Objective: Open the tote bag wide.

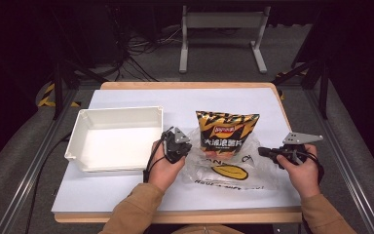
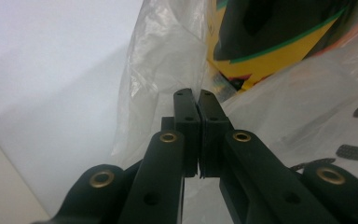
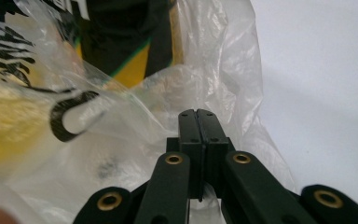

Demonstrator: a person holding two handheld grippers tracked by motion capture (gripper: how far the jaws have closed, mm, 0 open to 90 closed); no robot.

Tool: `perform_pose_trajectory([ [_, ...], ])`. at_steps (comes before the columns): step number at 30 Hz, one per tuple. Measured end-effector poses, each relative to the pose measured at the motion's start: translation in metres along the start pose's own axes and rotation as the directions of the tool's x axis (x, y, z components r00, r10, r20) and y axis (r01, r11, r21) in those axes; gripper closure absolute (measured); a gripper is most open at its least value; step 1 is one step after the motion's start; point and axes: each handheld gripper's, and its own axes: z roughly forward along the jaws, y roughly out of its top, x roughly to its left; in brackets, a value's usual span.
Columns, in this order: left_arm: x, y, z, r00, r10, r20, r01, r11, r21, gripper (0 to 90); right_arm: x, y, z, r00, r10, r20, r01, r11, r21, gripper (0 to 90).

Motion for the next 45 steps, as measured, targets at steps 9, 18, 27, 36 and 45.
perform_pose_trajectory([
  [9,-0.004,-0.004,0.012,0.9973,0.049,-0.054,-0.044,0.9953,0.086,87.1,-0.005,-0.012,0.017,0.9996,0.028,0.004,-0.028,0.994,0.108,88.5],
  [18,-0.01,-0.005,0.016,0.994,0.079,-0.076,-0.068,0.9879,0.14,86.2,-0.007,-0.016,0.024,0.9982,0.033,0.049,-0.042,0.982,0.183,87.0],
  [27,-0.008,-0.007,0.016,0.9969,0.056,-0.055,-0.05,0.9926,0.111,83.1,0.005,0.004,-0.006,0.9994,0.008,0.035,-0.009,1.0,0.03,80.2],
  [36,-0.006,-0.008,0.016,0.9983,0.042,-0.04,-0.038,0.9943,0.1,81.7,0.027,0.022,-0.036,0.9965,-0.055,-0.063,0.045,0.989,-0.143,67.9],
  [45,-0.005,-0.009,0.014,0.9986,0.04,-0.034,-0.037,0.9948,0.095,81.7,0.054,0.028,-0.029,0.9612,-0.159,-0.226,0.129,0.982,-0.14,46.6],
])
